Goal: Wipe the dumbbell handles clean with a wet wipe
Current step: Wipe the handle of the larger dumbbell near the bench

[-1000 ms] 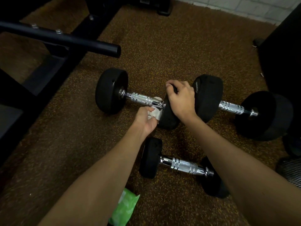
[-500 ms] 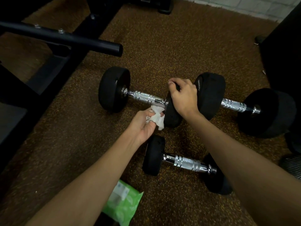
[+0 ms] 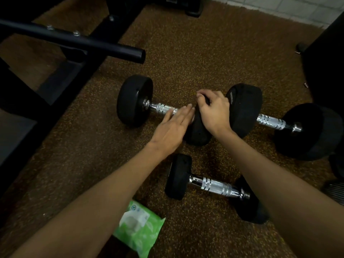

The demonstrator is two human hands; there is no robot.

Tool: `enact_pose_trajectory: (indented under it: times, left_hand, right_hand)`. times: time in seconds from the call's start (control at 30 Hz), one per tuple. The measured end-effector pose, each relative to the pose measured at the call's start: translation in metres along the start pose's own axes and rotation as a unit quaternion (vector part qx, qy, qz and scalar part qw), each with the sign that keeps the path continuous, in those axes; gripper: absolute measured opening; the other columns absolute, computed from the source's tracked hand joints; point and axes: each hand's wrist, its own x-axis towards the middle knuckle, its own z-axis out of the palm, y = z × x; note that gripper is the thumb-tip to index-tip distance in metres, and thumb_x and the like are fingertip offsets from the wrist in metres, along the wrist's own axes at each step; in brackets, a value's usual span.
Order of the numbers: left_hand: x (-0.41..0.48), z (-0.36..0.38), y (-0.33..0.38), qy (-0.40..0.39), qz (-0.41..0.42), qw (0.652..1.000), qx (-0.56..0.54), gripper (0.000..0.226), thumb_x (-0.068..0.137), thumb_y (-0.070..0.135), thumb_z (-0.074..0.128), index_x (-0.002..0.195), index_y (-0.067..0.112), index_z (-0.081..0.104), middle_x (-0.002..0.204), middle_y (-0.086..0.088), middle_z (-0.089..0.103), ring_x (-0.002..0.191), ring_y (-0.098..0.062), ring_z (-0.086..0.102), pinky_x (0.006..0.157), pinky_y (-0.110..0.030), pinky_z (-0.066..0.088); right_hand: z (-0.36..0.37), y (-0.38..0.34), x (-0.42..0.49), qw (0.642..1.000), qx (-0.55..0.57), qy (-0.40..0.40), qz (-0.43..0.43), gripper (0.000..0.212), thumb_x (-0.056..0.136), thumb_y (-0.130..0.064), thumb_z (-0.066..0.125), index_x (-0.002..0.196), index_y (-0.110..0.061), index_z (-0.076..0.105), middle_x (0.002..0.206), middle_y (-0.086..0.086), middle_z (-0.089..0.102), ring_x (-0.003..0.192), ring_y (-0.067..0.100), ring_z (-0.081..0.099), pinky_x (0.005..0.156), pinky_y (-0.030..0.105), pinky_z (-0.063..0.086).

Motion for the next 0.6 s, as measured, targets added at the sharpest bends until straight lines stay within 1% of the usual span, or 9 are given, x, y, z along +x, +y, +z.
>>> enact_pose_trajectory:
  times: [0.07,0.13,0.2,0.3,0.33,0.4,0.47,0.53,0.6]
  left_hand:
    - [0.010,-0.001,-0.010,-0.008,0.012,0.996,0.083,0.060,0.097,0.011,0.034,0.150,0.012,0.006,0.159,-0.004,0.008,0.146,-0.015,0.009,0.117,-0.040,-0.001]
    - [0.019,-0.007,-0.013,-0.013,0.021,0.994,0.109,0.059,0.094,0.012,0.042,0.147,0.009,0.016,0.156,-0.007,0.020,0.144,-0.017,0.016,0.117,-0.042,0.000]
    - [0.022,-0.009,-0.008,-0.018,0.015,0.994,0.109,0.060,0.092,0.014,0.047,0.145,0.007,0.021,0.152,-0.009,0.027,0.144,-0.020,0.018,0.117,-0.042,-0.001]
    - [0.014,0.002,0.000,-0.007,-0.004,0.996,0.087,0.056,0.094,0.010,0.035,0.147,0.005,0.018,0.155,-0.012,0.022,0.146,-0.023,0.012,0.117,-0.039,-0.001]
    - [0.008,0.007,0.000,0.003,0.002,0.996,0.090,0.055,0.093,0.009,0.030,0.147,0.004,0.021,0.154,-0.012,0.025,0.145,-0.023,0.016,0.117,-0.038,0.004]
    - [-0.001,0.012,-0.008,0.038,0.018,0.994,0.101,0.056,0.088,0.008,0.027,0.143,0.004,0.033,0.149,-0.011,0.038,0.140,-0.023,0.032,0.115,-0.036,0.017]
    - [-0.005,0.011,-0.015,0.041,0.036,0.994,0.096,0.059,0.085,0.006,0.024,0.142,0.005,0.036,0.147,-0.010,0.040,0.138,-0.023,0.036,0.114,-0.038,0.020]
    - [-0.001,0.003,-0.015,0.023,0.048,0.995,0.079,0.055,0.088,0.007,0.028,0.143,0.005,0.035,0.146,-0.010,0.041,0.138,-0.024,0.035,0.115,-0.039,0.018]
    - [0.011,-0.007,-0.013,-0.004,0.041,0.997,0.071,0.046,0.092,0.012,0.039,0.137,0.008,0.040,0.138,-0.010,0.048,0.133,-0.024,0.040,0.115,-0.040,0.016]
  right_hand:
    - [0.001,0.001,0.000,1.000,-0.001,0.002,0.003,0.032,0.095,-0.033,0.045,0.116,-0.021,0.065,0.115,0.005,0.063,0.113,0.017,0.052,0.105,0.039,0.035]
    - [0.002,0.002,0.002,1.000,-0.001,-0.001,0.009,0.032,0.094,-0.034,0.044,0.116,-0.022,0.065,0.115,0.005,0.063,0.113,0.017,0.052,0.105,0.039,0.035]
    - [0.003,0.003,0.004,1.000,-0.001,-0.005,0.017,0.032,0.094,-0.036,0.043,0.116,-0.024,0.065,0.116,0.005,0.063,0.114,0.018,0.051,0.105,0.037,0.034]
    - [0.002,0.002,0.003,1.000,0.005,0.000,0.012,0.031,0.095,-0.034,0.044,0.115,-0.023,0.065,0.117,0.004,0.063,0.115,0.017,0.051,0.105,0.037,0.034]
    - [0.002,0.002,0.001,1.000,0.009,0.003,0.007,0.031,0.095,-0.033,0.045,0.115,-0.022,0.065,0.117,0.004,0.063,0.114,0.016,0.051,0.106,0.037,0.034]
    - [0.001,0.001,-0.001,1.000,0.006,0.009,-0.003,0.030,0.095,-0.031,0.046,0.115,-0.020,0.065,0.117,0.003,0.063,0.115,0.016,0.051,0.106,0.034,0.032]
    - [0.004,0.003,-0.003,1.000,-0.004,0.011,-0.007,0.030,0.095,-0.033,0.046,0.115,-0.022,0.065,0.118,0.002,0.062,0.115,0.016,0.051,0.103,0.030,0.029]
    - [0.007,0.007,-0.003,1.000,-0.010,0.008,-0.002,0.031,0.094,-0.036,0.045,0.115,-0.025,0.065,0.118,0.002,0.062,0.115,0.017,0.050,0.100,0.026,0.027]
    - [0.008,0.009,-0.003,1.000,-0.012,0.003,0.007,0.031,0.094,-0.037,0.044,0.116,-0.026,0.064,0.119,0.002,0.060,0.116,0.018,0.049,0.097,0.023,0.024]
